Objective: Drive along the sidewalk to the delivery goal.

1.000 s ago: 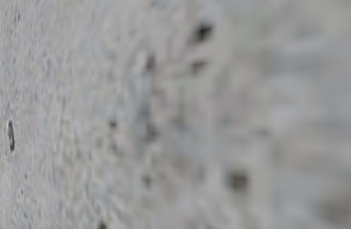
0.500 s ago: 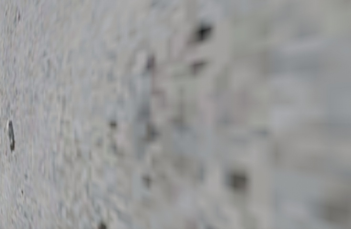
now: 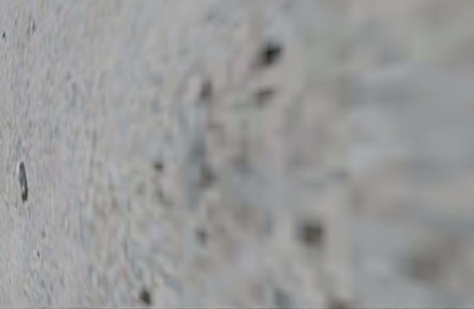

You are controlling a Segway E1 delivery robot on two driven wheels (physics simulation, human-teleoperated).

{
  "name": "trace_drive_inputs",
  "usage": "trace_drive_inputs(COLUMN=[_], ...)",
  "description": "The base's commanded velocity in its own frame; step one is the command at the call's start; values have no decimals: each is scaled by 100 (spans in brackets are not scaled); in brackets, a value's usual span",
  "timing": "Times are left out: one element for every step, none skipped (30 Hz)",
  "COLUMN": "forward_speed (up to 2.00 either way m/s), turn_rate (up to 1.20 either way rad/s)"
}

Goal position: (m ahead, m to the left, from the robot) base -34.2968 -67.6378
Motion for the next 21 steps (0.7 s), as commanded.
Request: trace_drive_inputs(forward_speed=[-25, -25, -25, -25, -27, -27, -27, -27, -27, -27, -27, -27, -27, -28, -29, -30, -30, -30, -30, -30, -30], turn_rate=[0, 0, 0, 0, 0, 0, 0, 0, 0, 0, 0, 0, 0, 0, 0, -3, -3, -18, -29, -42, -48])
